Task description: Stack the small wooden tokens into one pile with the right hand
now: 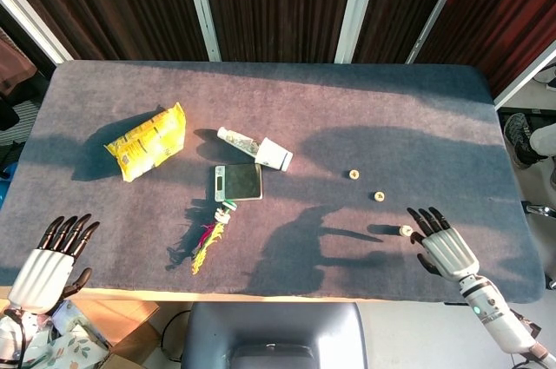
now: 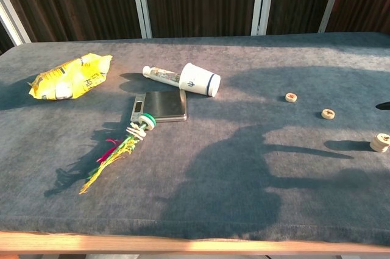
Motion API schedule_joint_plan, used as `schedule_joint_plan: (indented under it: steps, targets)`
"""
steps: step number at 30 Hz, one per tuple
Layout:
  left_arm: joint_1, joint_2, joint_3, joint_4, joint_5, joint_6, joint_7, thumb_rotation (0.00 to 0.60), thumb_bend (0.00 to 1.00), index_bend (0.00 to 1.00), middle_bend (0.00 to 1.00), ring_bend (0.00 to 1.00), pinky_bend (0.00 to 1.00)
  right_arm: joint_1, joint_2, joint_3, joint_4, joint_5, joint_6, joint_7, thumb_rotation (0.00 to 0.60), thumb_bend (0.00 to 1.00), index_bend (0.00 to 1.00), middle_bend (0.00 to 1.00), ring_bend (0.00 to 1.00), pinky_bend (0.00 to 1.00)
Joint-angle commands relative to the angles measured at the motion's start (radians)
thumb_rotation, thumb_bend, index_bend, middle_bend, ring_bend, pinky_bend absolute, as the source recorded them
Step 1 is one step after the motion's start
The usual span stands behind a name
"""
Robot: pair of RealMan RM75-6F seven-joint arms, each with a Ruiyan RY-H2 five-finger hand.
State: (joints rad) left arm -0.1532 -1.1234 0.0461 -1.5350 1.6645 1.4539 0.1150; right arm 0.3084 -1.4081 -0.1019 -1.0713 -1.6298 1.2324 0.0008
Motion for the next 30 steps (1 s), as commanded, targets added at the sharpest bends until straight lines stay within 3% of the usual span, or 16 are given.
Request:
schedule_joint_plan:
  steps: [1,25,30]
  targets:
    - [0.0,0.0,0.0,0.0,-0.001,-0.001,0.001,0.6,0.36,0.0,0.0,0.0,0.04,0.002,-0.005,0.007,0.008,0.008,-0.006,0.008,0.6,0.52,0.56,0.0,0.0,0.0]
    - [-0.001,0.003,0.001,-0.002,-0.002,-0.003,-0.005,0.6,0.36,0.0,0.0,0.0,0.04,0.011,-0.013,0.03,0.012,0.022,-0.021,0.016,0.6,0.52,0.52,0.0,0.0,0.0]
    - [-0.001,0.005,0.002,-0.003,0.0,-0.004,-0.009,0.6,0.36,0.0,0.0,0.0,0.04,-0.011,0.022,0.026,-0.024,-0.003,0.054,0.059,0.6,0.52,0.51,0.0,0.0,0.0]
